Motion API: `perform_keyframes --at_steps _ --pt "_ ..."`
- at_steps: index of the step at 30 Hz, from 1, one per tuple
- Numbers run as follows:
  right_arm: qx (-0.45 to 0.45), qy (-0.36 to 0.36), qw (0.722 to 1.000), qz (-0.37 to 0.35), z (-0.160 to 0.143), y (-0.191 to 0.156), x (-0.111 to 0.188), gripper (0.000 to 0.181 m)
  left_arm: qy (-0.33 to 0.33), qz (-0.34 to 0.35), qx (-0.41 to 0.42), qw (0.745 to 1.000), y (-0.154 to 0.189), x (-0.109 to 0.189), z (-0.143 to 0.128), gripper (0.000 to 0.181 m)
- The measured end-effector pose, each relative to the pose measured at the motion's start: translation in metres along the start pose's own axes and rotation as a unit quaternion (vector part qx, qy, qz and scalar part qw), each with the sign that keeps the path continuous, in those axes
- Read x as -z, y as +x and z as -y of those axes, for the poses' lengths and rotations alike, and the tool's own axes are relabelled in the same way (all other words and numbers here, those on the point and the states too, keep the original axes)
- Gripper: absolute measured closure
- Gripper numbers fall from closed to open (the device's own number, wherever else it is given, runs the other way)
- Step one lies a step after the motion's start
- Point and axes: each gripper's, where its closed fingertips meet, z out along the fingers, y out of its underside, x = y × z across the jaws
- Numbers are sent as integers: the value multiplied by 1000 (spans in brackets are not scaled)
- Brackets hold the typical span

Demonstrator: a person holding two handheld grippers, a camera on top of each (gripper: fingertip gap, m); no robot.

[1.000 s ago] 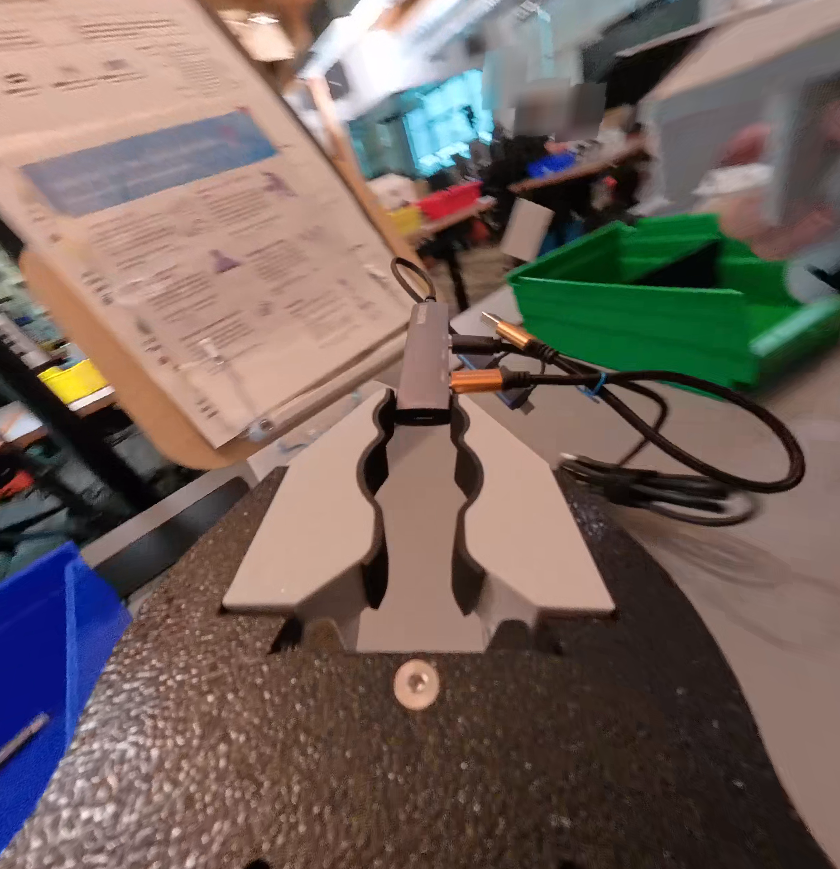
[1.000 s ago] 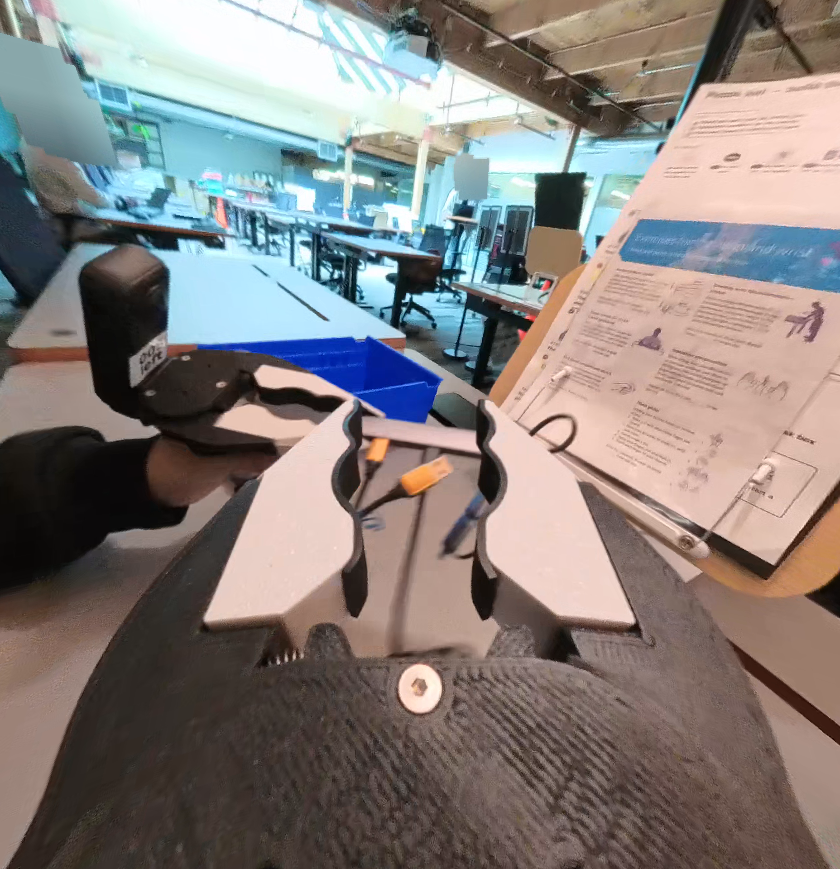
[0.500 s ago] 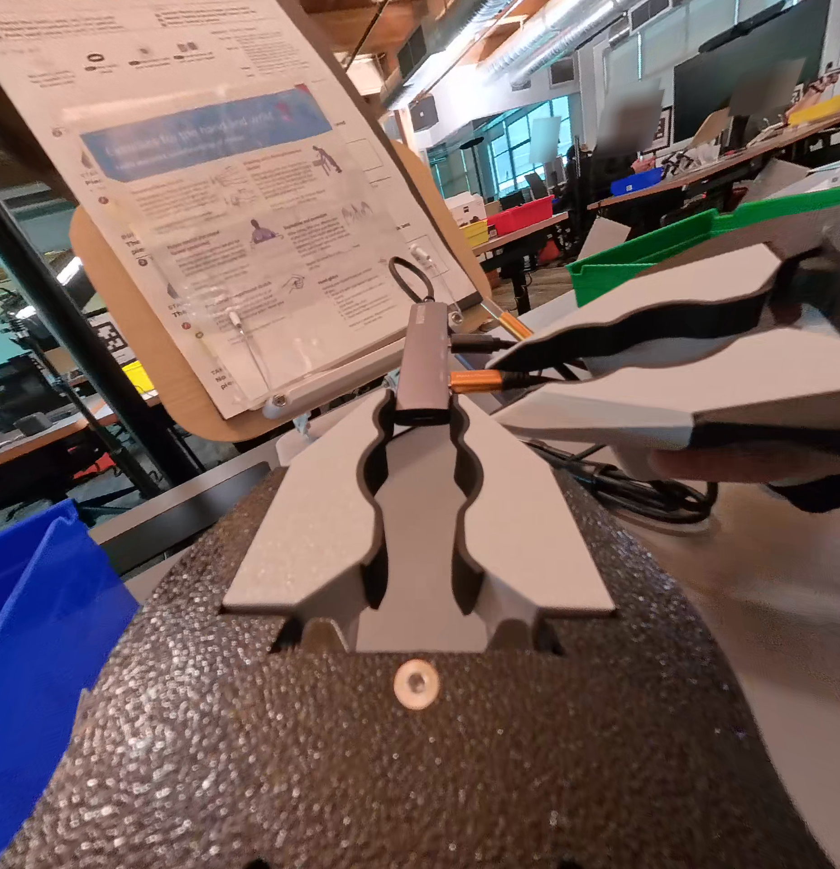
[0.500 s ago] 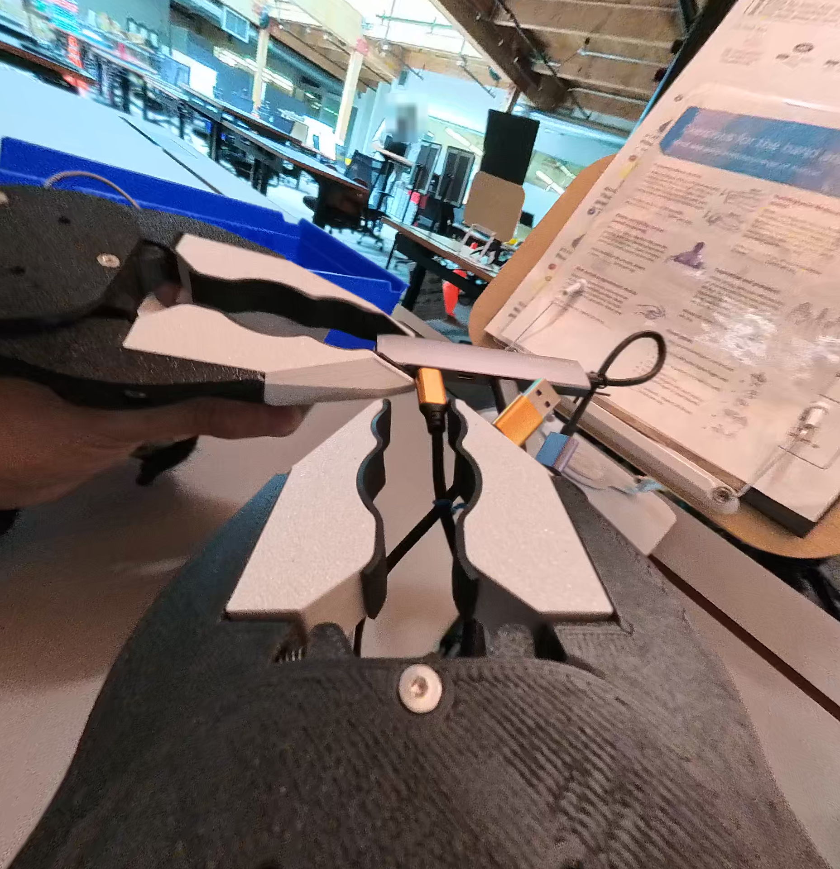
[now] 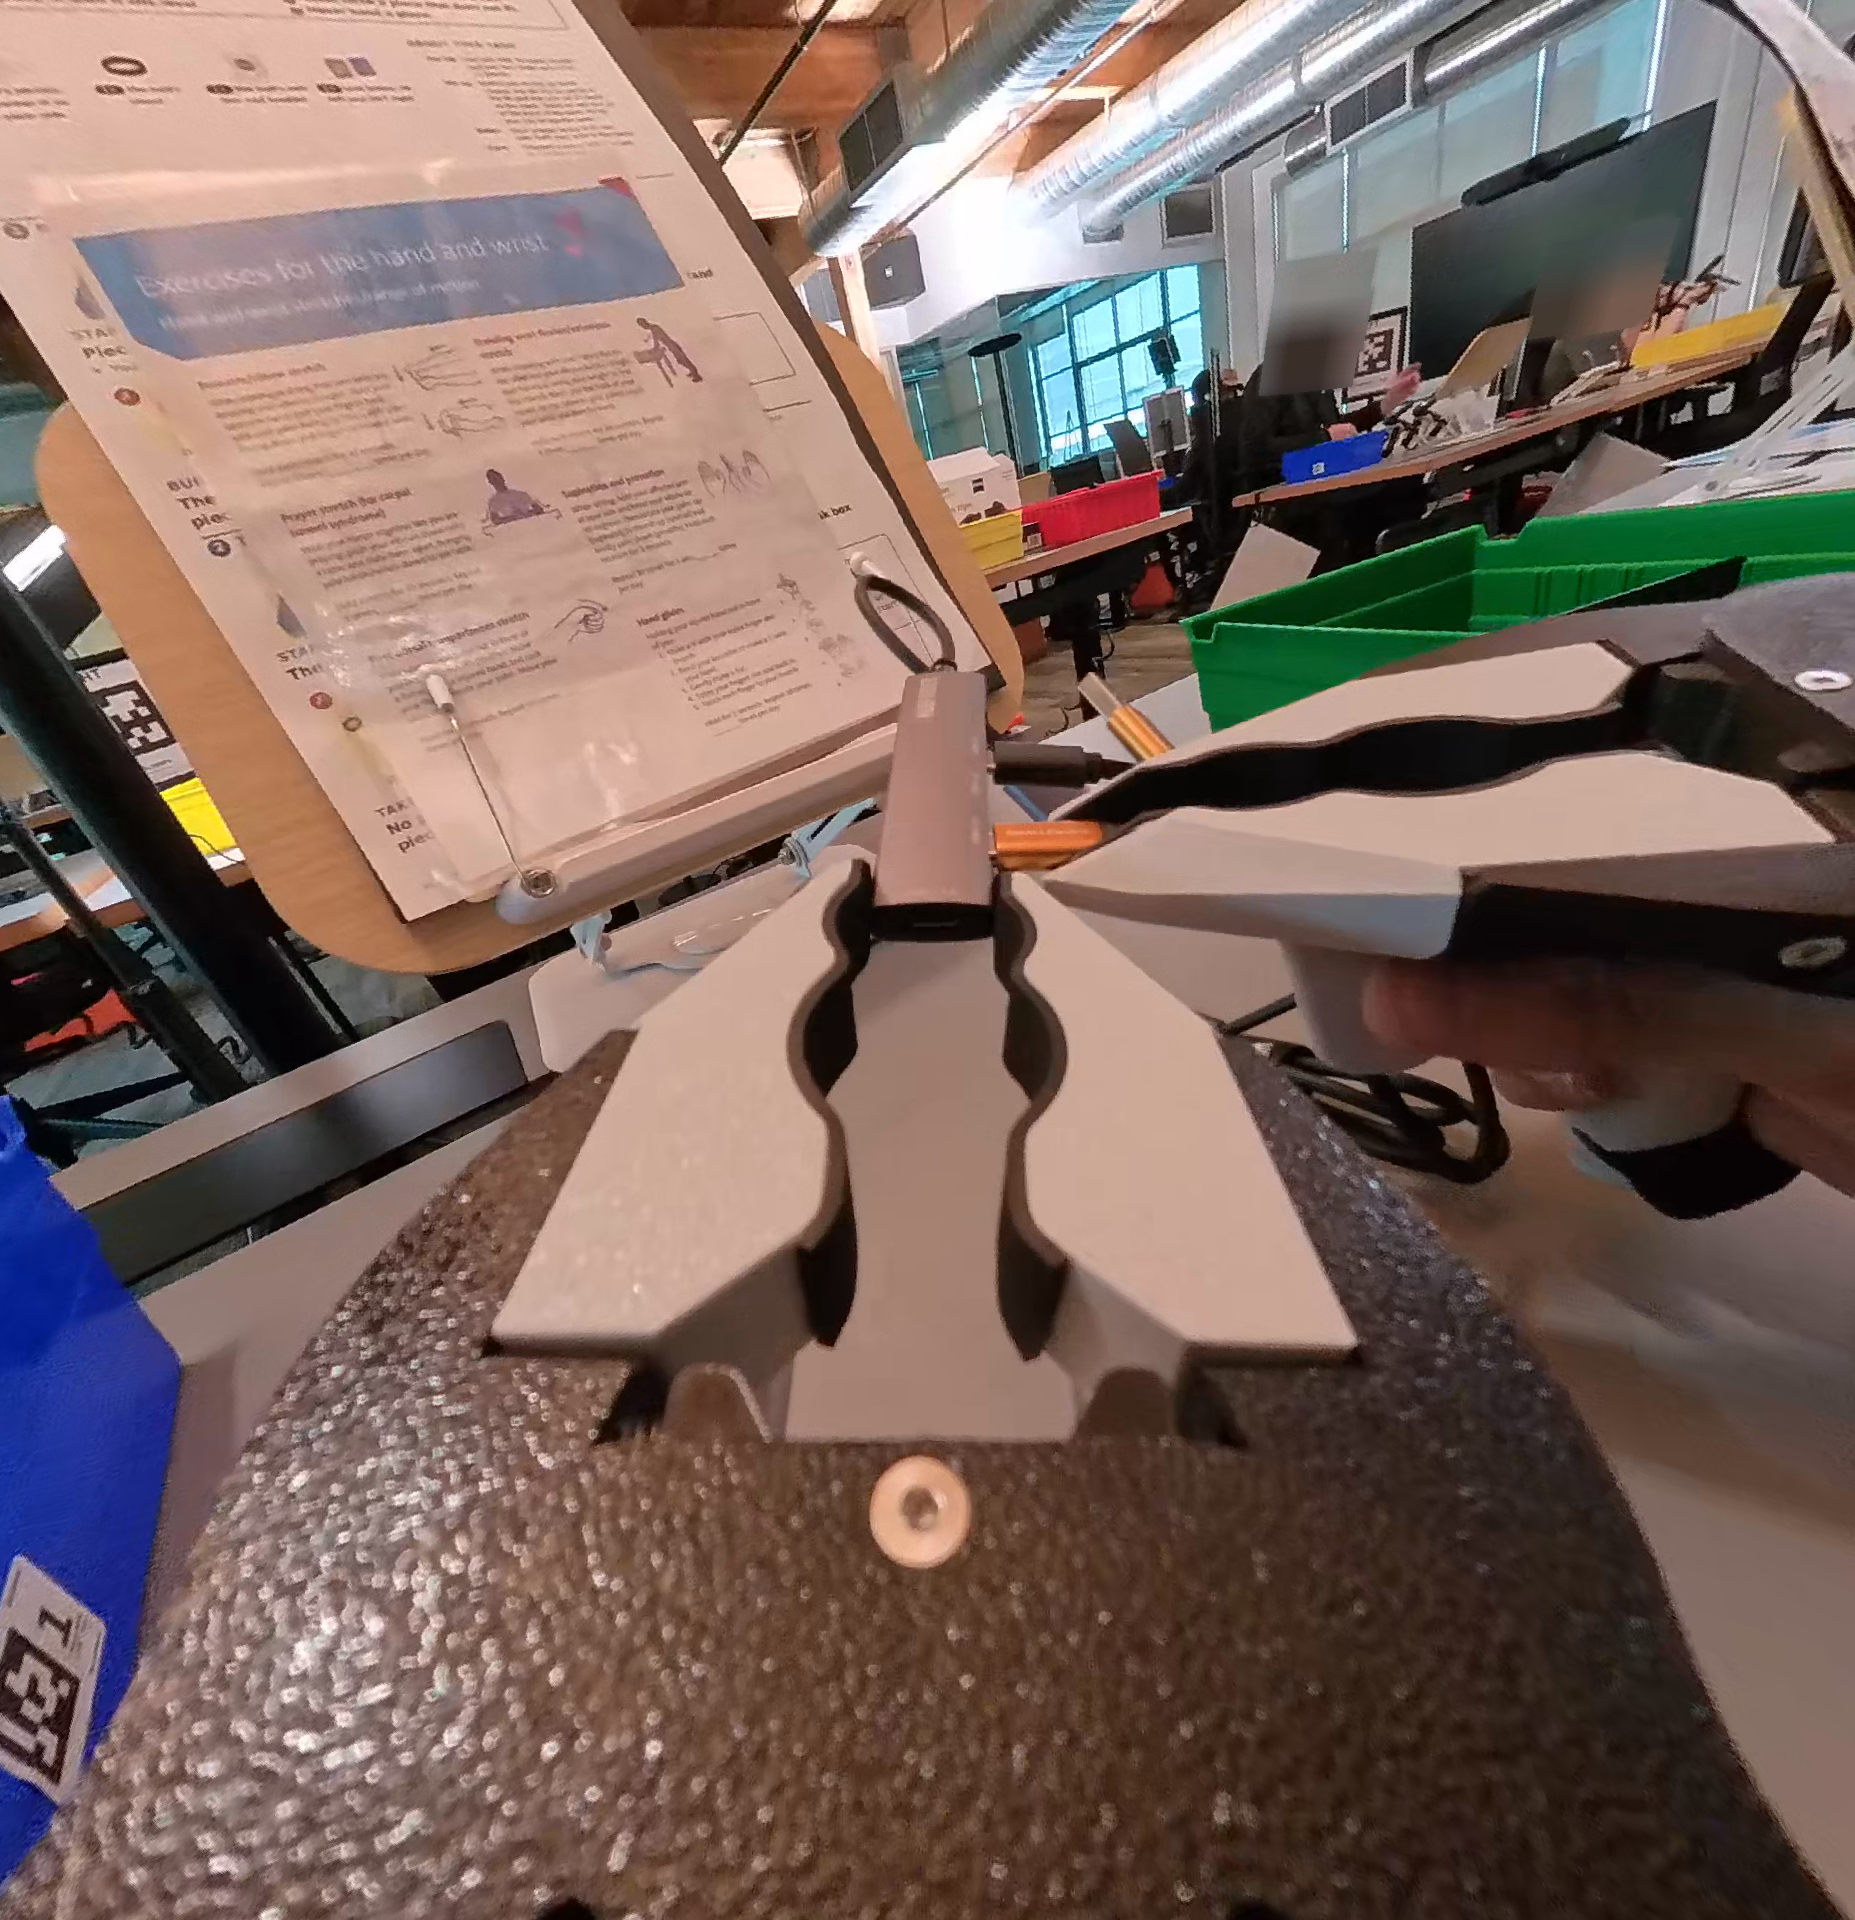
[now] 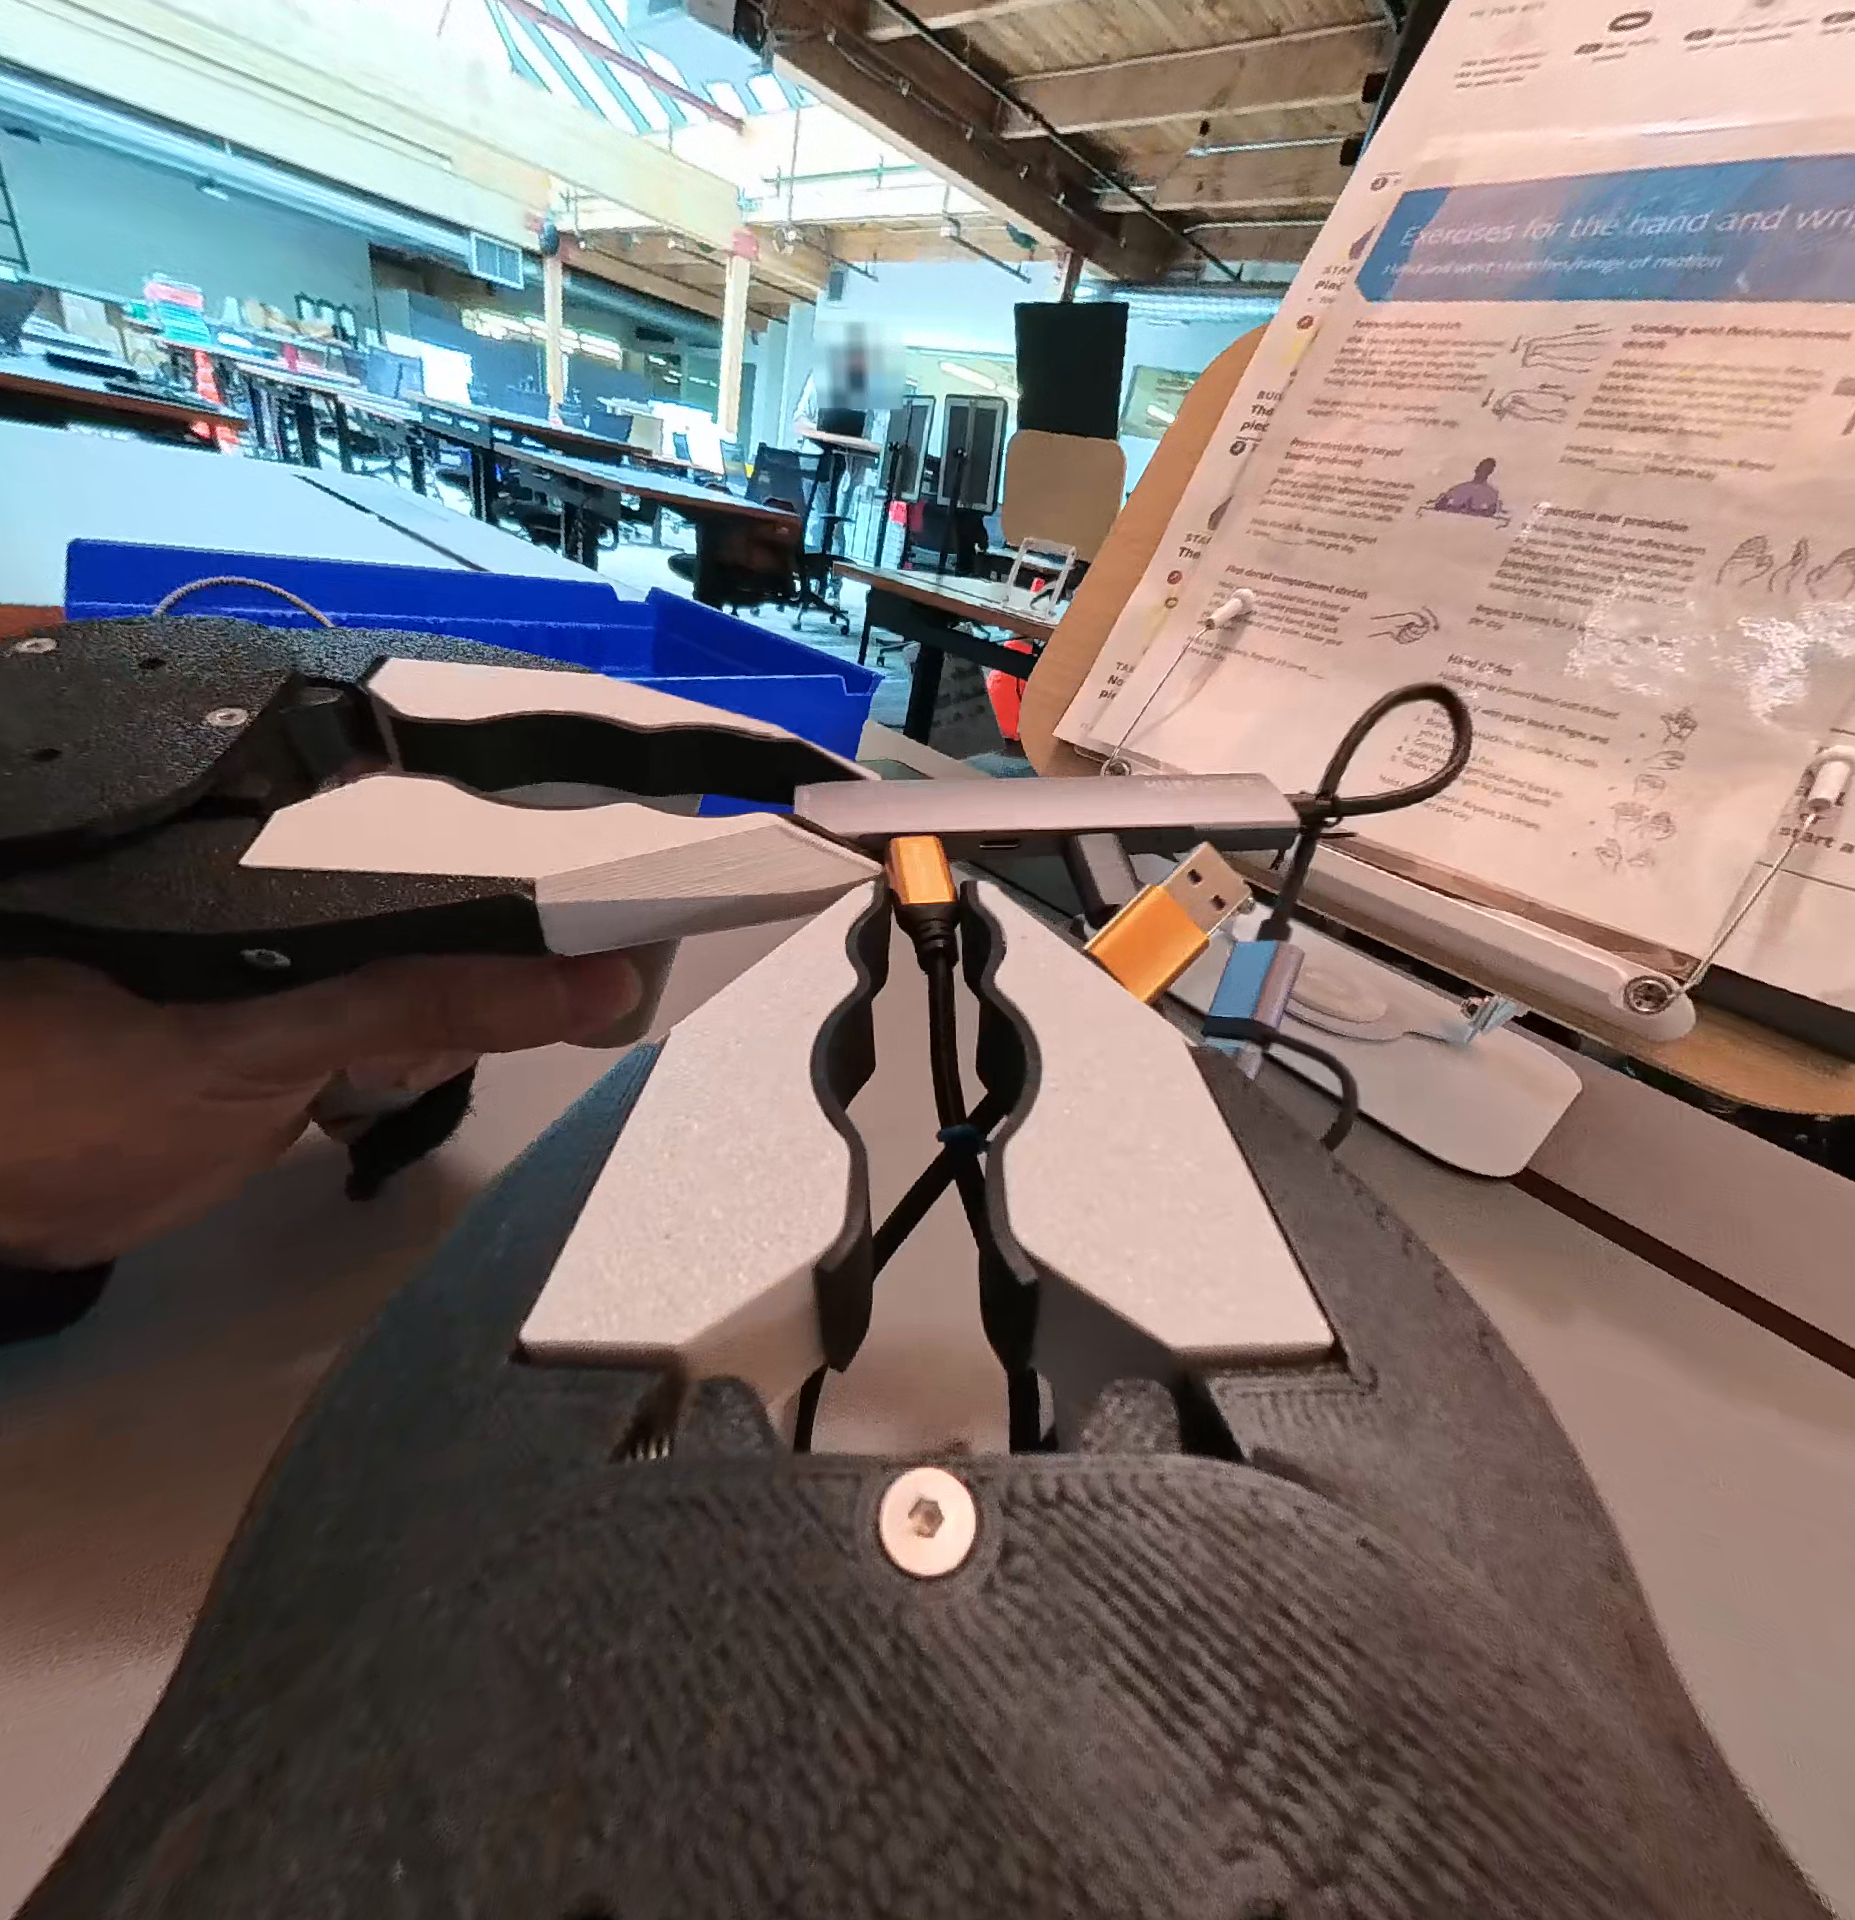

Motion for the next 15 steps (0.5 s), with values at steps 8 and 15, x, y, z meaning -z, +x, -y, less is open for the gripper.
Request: perform_keyframes --at_steps 8,15 --pt "-9 -35 999 13 -2 -6 -1 170 -11 -4 -6 1000 -3 3 -2 160" --pt "-47 -59 997 36 -4 -7 3 170 -21 2 -28 999 -1 5 0 160"
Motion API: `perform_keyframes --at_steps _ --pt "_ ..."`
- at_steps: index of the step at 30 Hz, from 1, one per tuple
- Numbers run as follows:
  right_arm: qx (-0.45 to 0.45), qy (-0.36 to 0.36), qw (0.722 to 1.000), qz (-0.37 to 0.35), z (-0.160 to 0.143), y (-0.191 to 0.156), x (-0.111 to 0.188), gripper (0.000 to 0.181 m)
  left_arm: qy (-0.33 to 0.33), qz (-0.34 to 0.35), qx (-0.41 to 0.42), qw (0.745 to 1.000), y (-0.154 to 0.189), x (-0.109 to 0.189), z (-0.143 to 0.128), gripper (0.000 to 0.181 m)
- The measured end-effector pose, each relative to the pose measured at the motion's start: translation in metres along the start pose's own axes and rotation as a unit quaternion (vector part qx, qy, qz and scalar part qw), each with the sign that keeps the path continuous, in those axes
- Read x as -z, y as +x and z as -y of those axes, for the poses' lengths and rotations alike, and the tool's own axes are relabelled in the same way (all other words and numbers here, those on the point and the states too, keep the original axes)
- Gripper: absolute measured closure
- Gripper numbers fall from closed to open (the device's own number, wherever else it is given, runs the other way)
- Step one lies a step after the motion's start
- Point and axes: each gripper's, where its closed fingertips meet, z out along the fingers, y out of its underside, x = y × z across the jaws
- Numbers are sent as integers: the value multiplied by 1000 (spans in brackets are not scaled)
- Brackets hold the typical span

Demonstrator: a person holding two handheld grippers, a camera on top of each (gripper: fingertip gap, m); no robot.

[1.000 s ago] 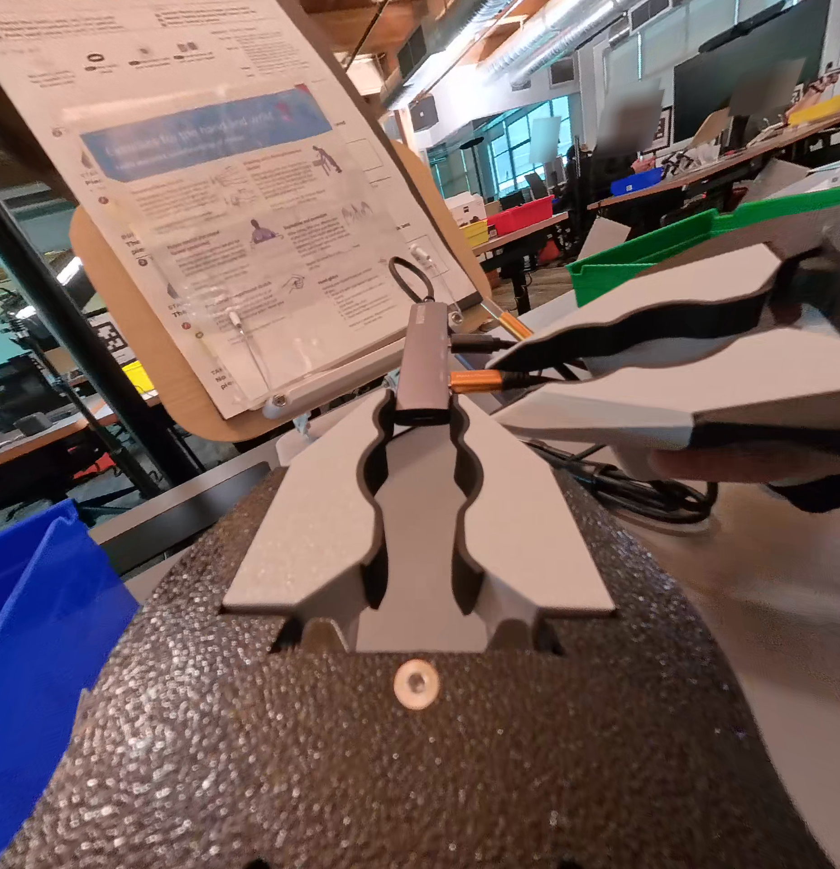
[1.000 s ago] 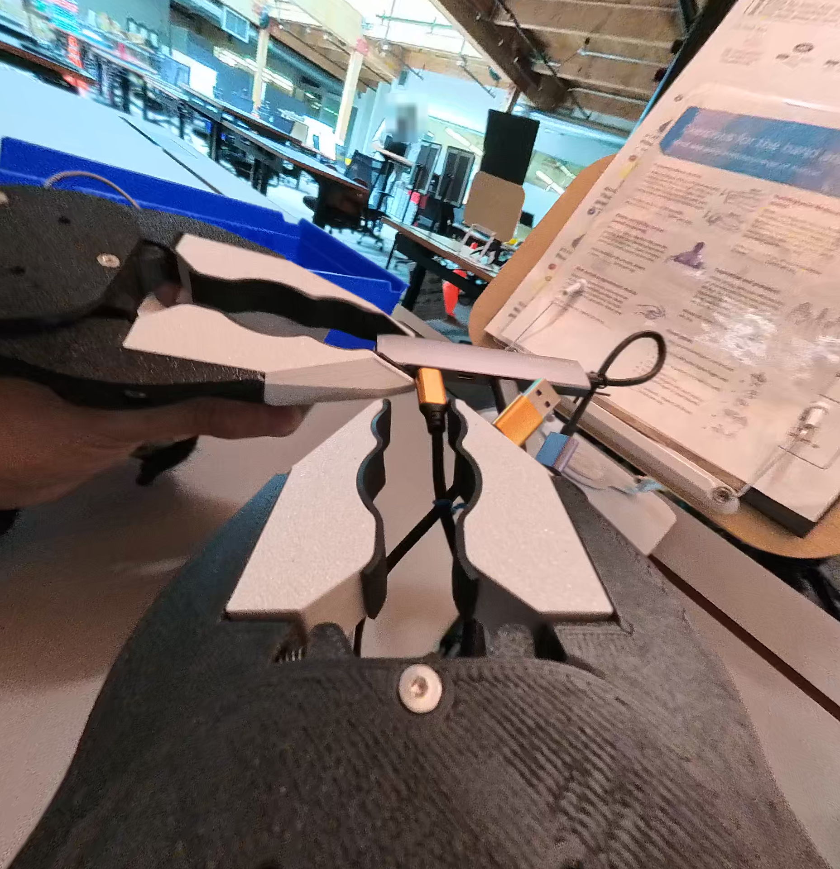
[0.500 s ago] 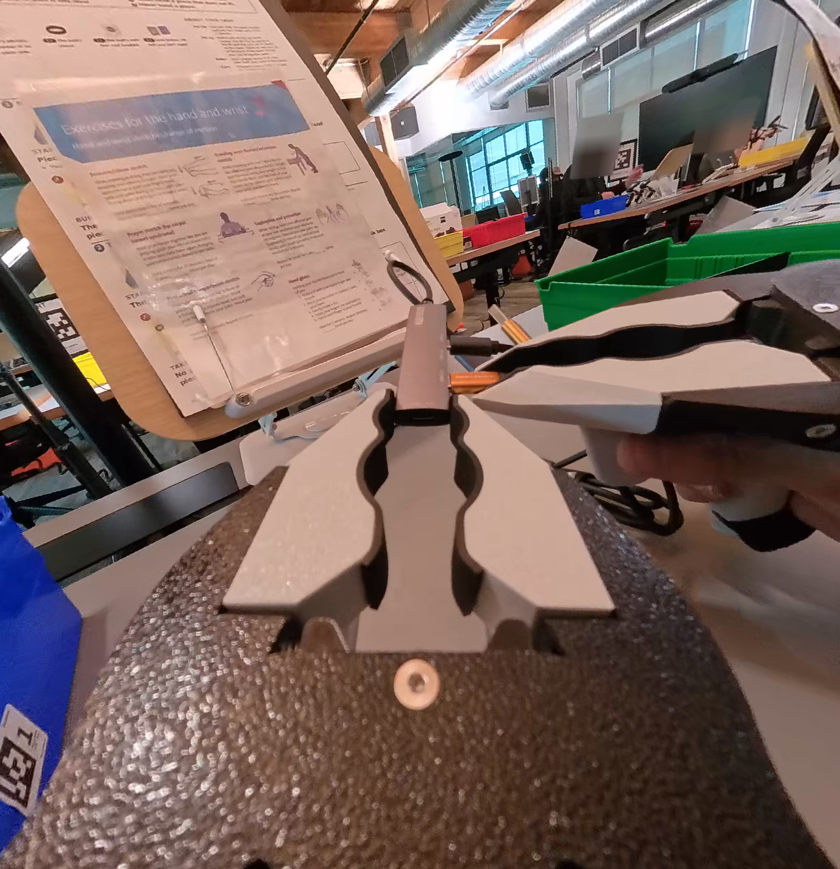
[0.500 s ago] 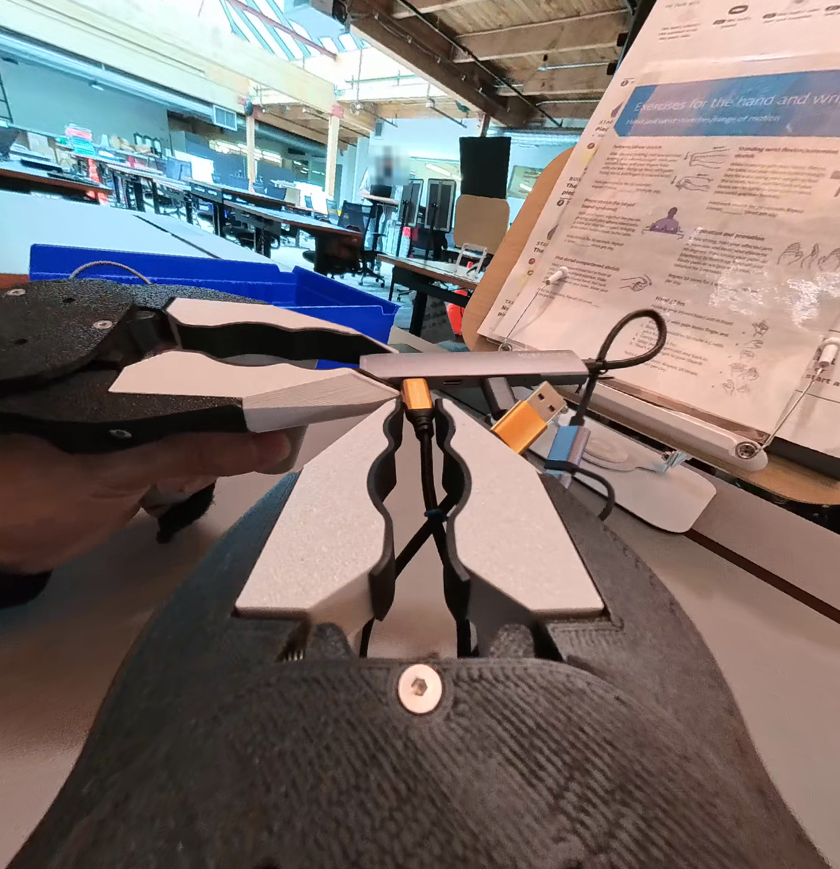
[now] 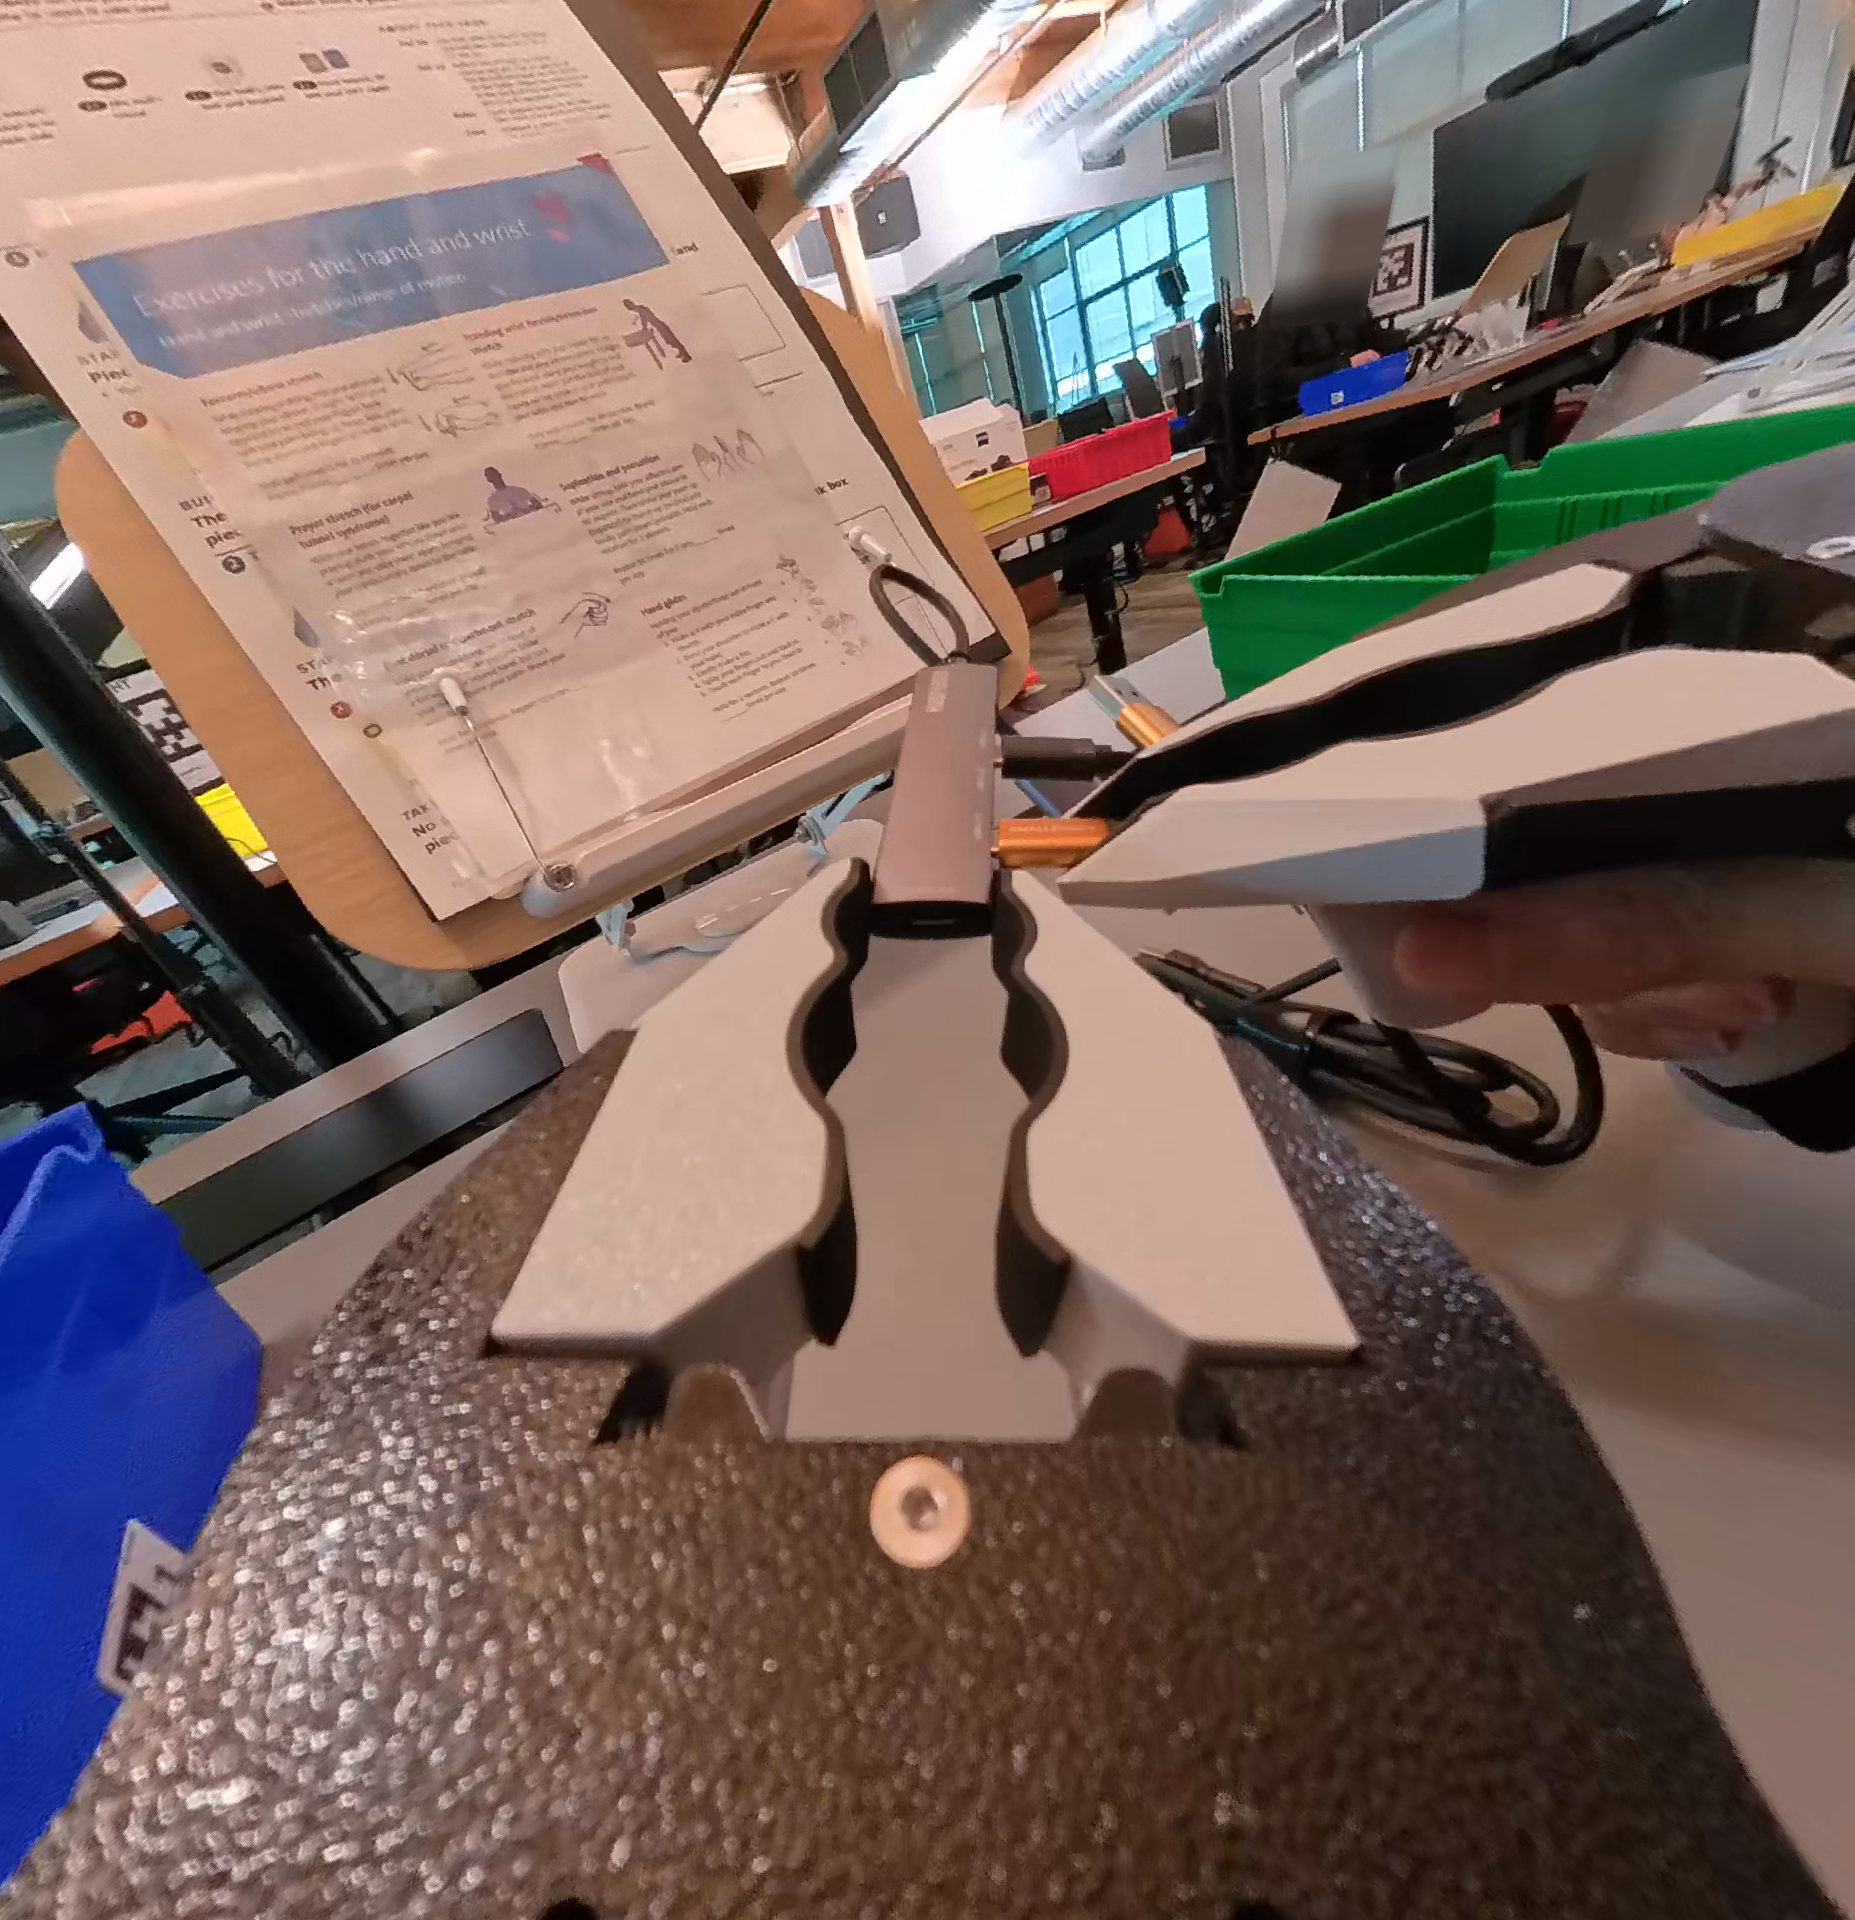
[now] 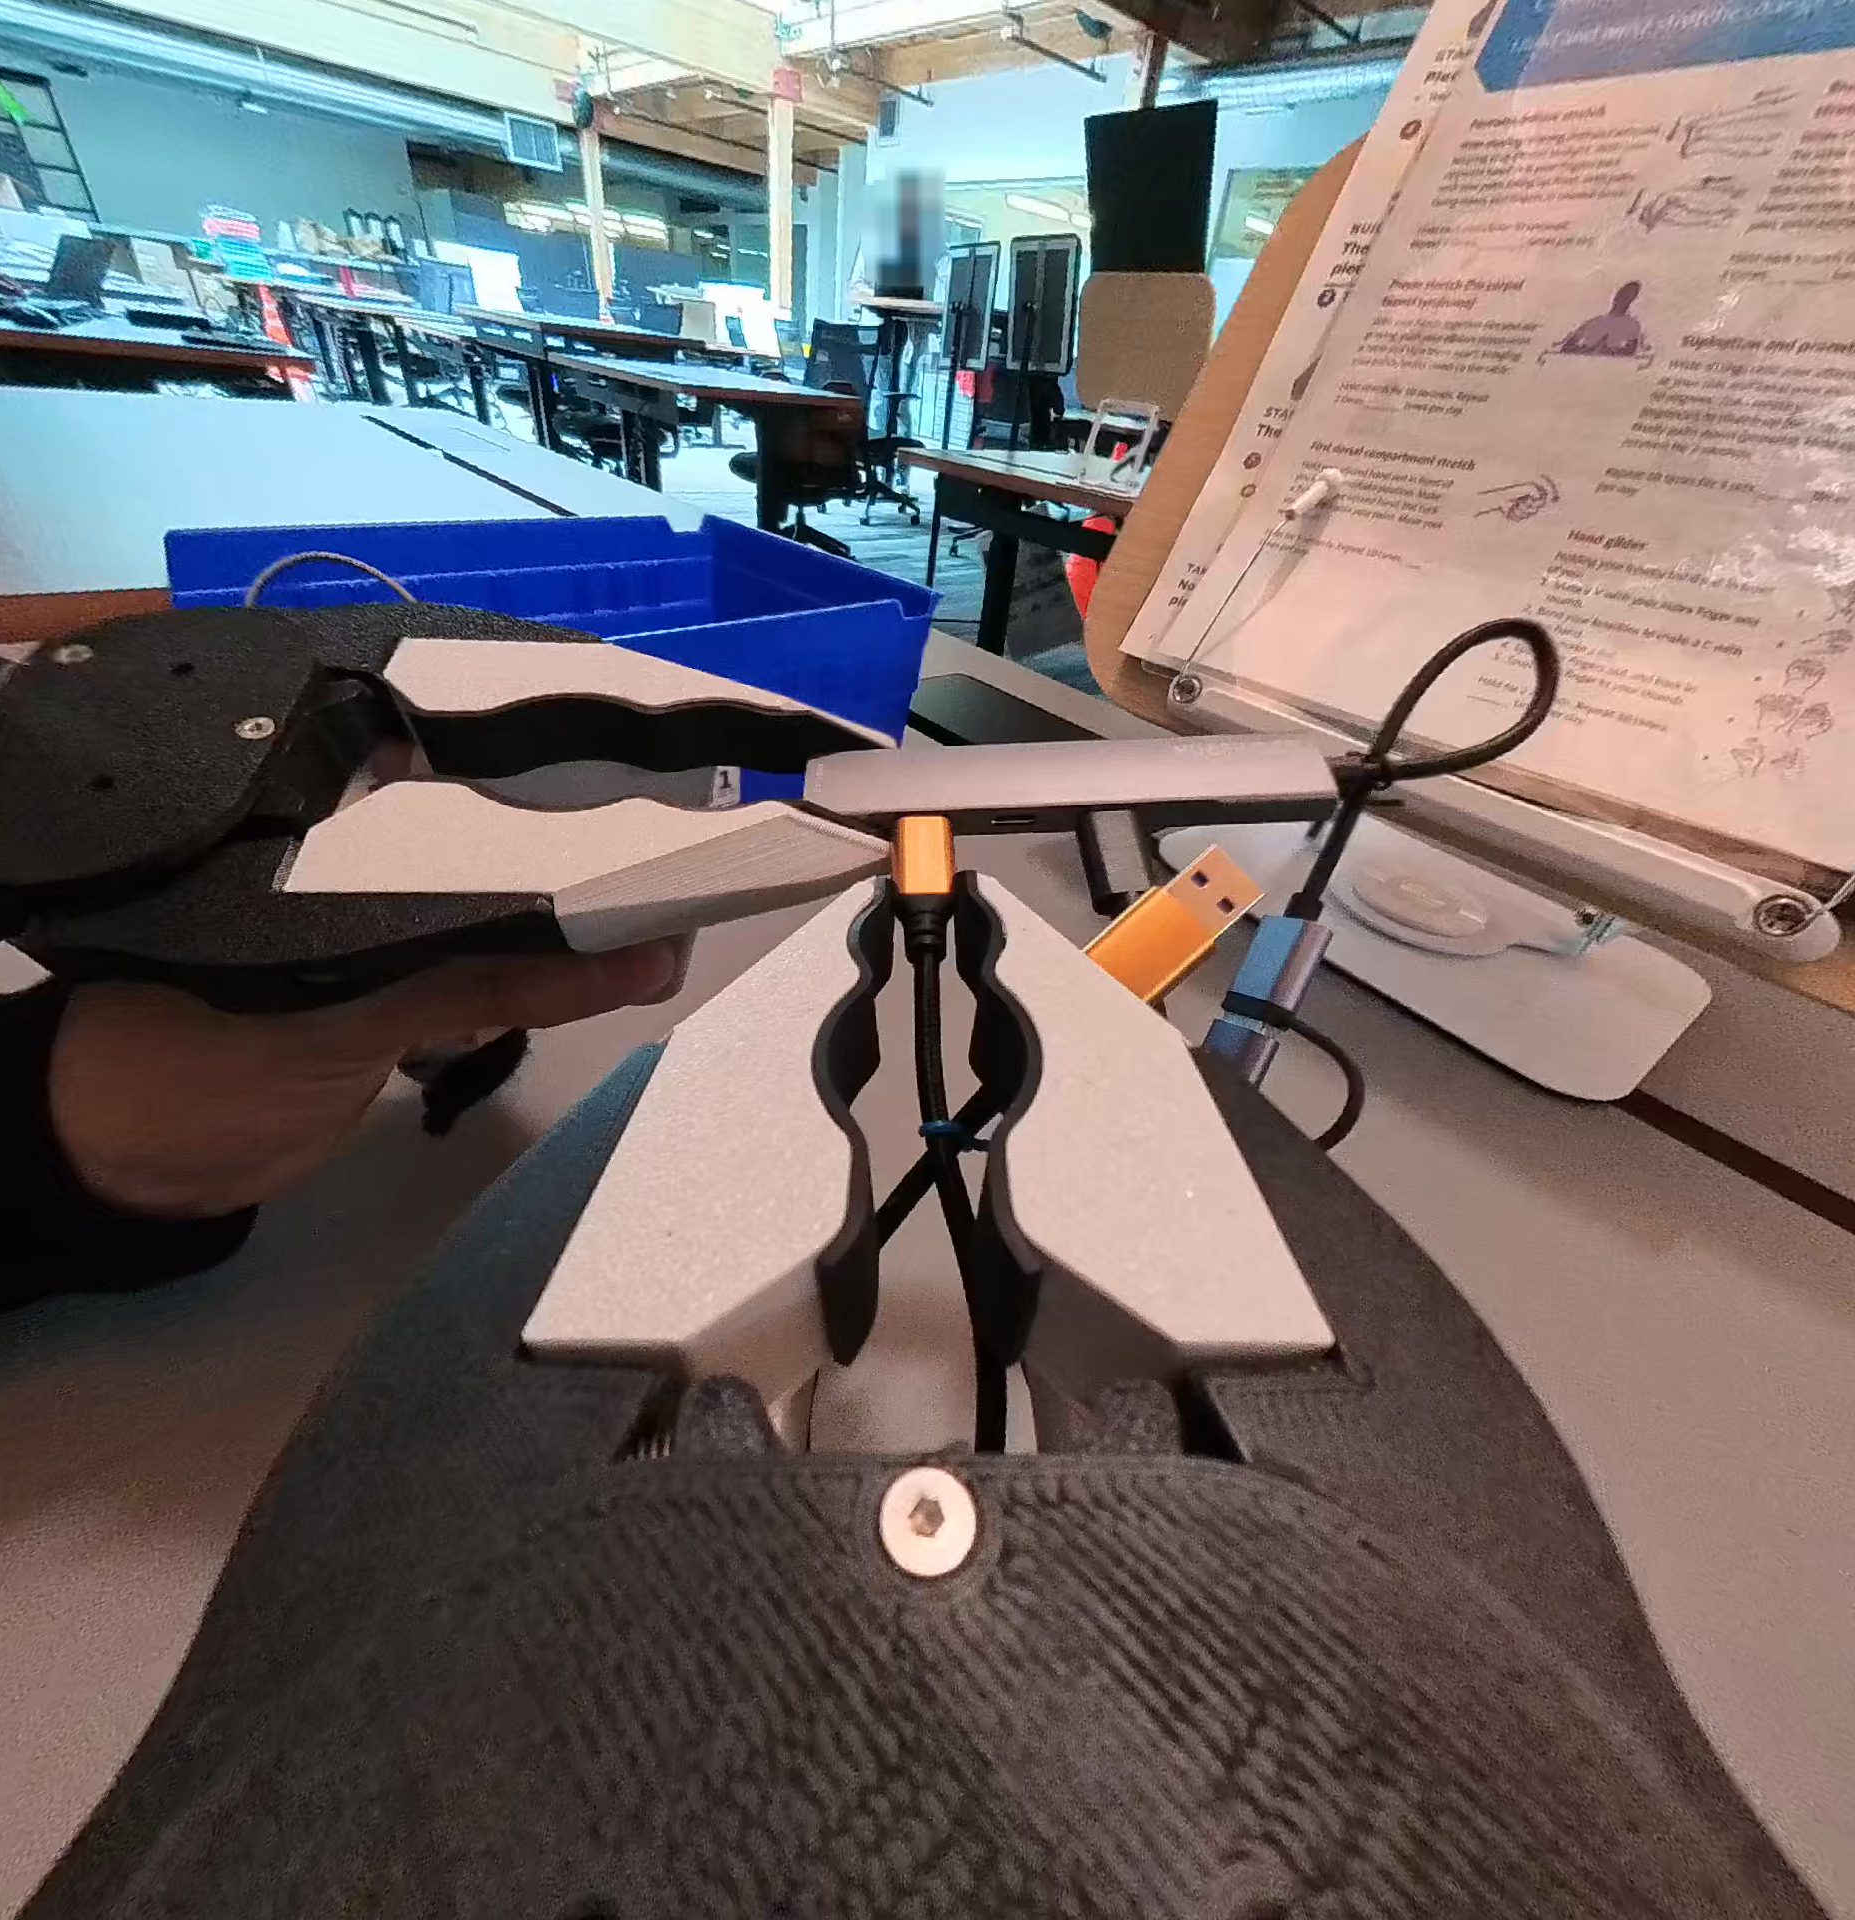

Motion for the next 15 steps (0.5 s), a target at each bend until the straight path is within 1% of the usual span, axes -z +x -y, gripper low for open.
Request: perform_keyframes --at_steps 5,9,12,14,15 --pt "-14 -9 1000 13 2 0 4 170 -1 2 -12 1000 2 0 4 160" --pt "0 -24 1000 1 2 1 8 170 -2 0 -12 1000 5 0 6 160" --pt "-23 -24 999 -5 1 2 9 170 -4 -2 -10 1000 7 -1 6 160" --pt "-5 -27 1000 -9 1 1 11 170 -3 -9 9 1000 9 -1 5 160" --pt "-8 -29 1000 -7 0 1 12 170 -5 -12 4 1000 10 -1 5 159"
